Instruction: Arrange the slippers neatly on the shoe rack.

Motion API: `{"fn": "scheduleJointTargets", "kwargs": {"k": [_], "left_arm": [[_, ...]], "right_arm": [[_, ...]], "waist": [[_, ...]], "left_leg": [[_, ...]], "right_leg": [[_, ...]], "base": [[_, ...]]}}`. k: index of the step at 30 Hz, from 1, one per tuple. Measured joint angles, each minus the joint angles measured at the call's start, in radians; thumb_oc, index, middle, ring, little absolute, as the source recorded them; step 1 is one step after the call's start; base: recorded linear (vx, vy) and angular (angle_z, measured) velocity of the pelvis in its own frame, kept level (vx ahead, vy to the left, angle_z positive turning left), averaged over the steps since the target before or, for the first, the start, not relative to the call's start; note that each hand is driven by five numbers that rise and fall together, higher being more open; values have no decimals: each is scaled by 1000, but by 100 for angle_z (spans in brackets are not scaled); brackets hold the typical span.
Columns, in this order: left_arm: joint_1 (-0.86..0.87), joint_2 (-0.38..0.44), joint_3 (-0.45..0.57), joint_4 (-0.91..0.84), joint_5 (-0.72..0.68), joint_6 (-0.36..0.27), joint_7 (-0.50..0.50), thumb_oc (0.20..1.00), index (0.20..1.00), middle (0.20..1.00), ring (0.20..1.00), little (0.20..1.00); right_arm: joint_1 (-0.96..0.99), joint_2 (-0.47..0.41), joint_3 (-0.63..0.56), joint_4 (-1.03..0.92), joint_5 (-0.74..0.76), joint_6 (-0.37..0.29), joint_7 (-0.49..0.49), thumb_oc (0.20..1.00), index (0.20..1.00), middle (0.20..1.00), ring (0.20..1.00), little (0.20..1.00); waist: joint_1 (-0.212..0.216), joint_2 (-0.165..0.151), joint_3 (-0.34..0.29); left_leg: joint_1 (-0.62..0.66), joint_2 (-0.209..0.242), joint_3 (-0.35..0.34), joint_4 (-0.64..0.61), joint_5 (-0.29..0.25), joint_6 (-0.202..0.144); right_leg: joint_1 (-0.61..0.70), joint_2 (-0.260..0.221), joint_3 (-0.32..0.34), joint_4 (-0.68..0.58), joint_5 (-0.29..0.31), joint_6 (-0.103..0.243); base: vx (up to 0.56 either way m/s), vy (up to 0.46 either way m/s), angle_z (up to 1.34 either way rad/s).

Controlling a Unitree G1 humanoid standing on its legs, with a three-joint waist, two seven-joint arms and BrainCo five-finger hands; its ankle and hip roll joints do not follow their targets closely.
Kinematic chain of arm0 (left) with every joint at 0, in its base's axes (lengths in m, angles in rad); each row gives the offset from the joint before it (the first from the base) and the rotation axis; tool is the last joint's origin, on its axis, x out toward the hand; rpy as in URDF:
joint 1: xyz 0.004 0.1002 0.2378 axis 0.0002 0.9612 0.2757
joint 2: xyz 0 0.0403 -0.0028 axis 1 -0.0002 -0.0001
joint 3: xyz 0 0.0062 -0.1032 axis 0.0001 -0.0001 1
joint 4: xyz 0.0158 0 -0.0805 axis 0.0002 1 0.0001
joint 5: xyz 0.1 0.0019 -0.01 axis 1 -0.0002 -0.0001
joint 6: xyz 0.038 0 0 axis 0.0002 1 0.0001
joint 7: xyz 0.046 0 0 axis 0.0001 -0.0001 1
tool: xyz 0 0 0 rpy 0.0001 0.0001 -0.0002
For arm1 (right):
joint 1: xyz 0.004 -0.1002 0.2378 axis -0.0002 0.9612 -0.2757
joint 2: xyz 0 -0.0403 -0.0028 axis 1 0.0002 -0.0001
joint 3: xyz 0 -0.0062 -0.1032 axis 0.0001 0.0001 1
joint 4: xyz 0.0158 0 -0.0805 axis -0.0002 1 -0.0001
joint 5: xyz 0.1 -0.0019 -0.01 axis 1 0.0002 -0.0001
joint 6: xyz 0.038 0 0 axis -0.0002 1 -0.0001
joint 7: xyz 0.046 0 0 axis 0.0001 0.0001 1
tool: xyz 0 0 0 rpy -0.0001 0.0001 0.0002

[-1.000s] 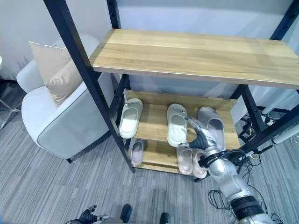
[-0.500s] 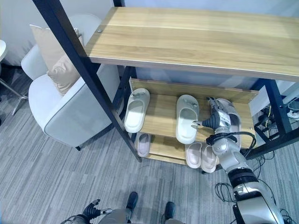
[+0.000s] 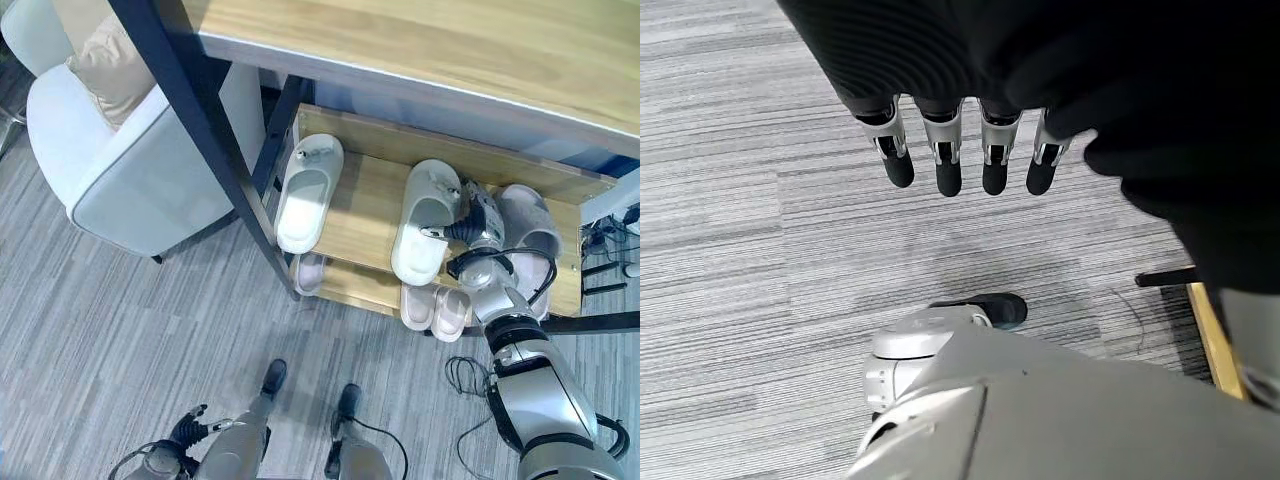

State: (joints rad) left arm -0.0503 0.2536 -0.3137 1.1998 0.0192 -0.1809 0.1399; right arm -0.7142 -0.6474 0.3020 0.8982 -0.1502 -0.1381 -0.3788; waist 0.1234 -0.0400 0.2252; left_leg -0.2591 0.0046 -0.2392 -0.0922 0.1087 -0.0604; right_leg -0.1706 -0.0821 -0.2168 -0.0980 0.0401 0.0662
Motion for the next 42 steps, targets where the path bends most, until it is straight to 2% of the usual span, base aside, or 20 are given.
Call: {"fn": "scheduleJointTargets", "kwargs": {"k": [1,4,5,9,17,23,28,29,35,38,39,42], "left_arm": [[-1,0,0,0,0,0,0,1000,1000,1000,1000,1000],[-2,2,3,-13,-7,-1,18,1000,1000,1000,1000,1000],[-2,3,1,-29,-7,0,19,1000,1000,1000,1000,1000],[-9,1,0,-31,-6,2,21,1000,1000,1000,1000,1000],[-10,5,0,-29,3,4,33,1000,1000,1000,1000,1000],[-9,8,1,-27,3,4,35,1000,1000,1000,1000,1000],[-11,-2,-11,-27,3,18,50,1000,1000,1000,1000,1000],[-14,2,-41,-25,3,19,62,1000,1000,1000,1000,1000],[-15,1,-61,-4,12,19,63,1000,1000,1000,1000,1000],[-21,4,-71,1,11,18,63,1000,1000,1000,1000,1000],[-22,1,-71,1,11,18,63,1000,1000,1000,1000,1000],[-27,-6,-74,1,10,19,63,1000,1000,1000,1000,1000]], "right_arm": [[0,1,2,-4,8,0,-3,200,200,200,200,200],[7,1,-37,-22,9,14,-64,200,200,200,200,200],[7,1,-52,-27,8,15,-74,200,200,200,200,200],[44,13,-64,-105,6,23,-94,200,200,200,200,200],[131,100,-97,-198,-70,43,-143,200,200,200,200,200],[130,137,-114,-194,-69,52,-169,200,200,200,200,200],[93,164,-133,-114,-40,57,-185,200,200,200,200,200],[63,170,-133,-71,-10,58,-186,200,200,200,200,200],[21,164,-132,-11,70,73,-174,200,200,200,200,200],[-85,148,-74,-11,110,79,-148,200,200,200,200,200],[-85,155,-74,-9,110,79,-142,1000,1000,1000,1000,1000],[-73,166,-97,-5,162,78,-139,1000,1000,1000,1000,1000]], "waist": [[0,0,0],[15,-11,6],[33,-15,9],[54,-19,10],[50,-31,12],[53,-39,8],[59,-44,-6],[60,-42,-14],[60,-38,-55],[68,-34,-55],[70,-33,-55],[80,-32,-54]], "left_leg": [[-2,0,-3,0,3,-2],[-22,-2,-42,1,10,-4],[-22,-4,-43,1,12,-2],[-15,-12,-45,2,13,0],[-1,-22,-43,2,18,4],[-2,-28,-45,2,19,5],[-4,-32,-46,3,19,5],[-6,-34,-46,3,19,5],[-33,-42,-54,10,22,6],[-48,-44,-55,9,25,6],[-48,-46,-54,8,26,7],[-53,-49,-59,8,26,7]], "right_leg": [[-1,1,-3,0,2,0],[-2,3,-40,2,-1,4],[-2,0,-41,4,-1,4],[7,-12,-45,4,-1,4],[21,-22,-47,2,3,12],[21,-25,-48,4,3,13],[20,-28,-49,4,4,13],[19,-30,-49,4,4,13],[0,-39,-61,4,5,16],[-16,-41,-60,4,9,20],[-16,-43,-60,4,9,20],[-19,-46,-65,4,7,22]], "base": [[33,26,8],[27,17,30],[13,17,26],[10,13,4],[0,0,0],[-2,11,0],[-6,26,1],[5,46,1],[5,13,5],[10,24,1],[0,0,0],[4,6,4]]}}
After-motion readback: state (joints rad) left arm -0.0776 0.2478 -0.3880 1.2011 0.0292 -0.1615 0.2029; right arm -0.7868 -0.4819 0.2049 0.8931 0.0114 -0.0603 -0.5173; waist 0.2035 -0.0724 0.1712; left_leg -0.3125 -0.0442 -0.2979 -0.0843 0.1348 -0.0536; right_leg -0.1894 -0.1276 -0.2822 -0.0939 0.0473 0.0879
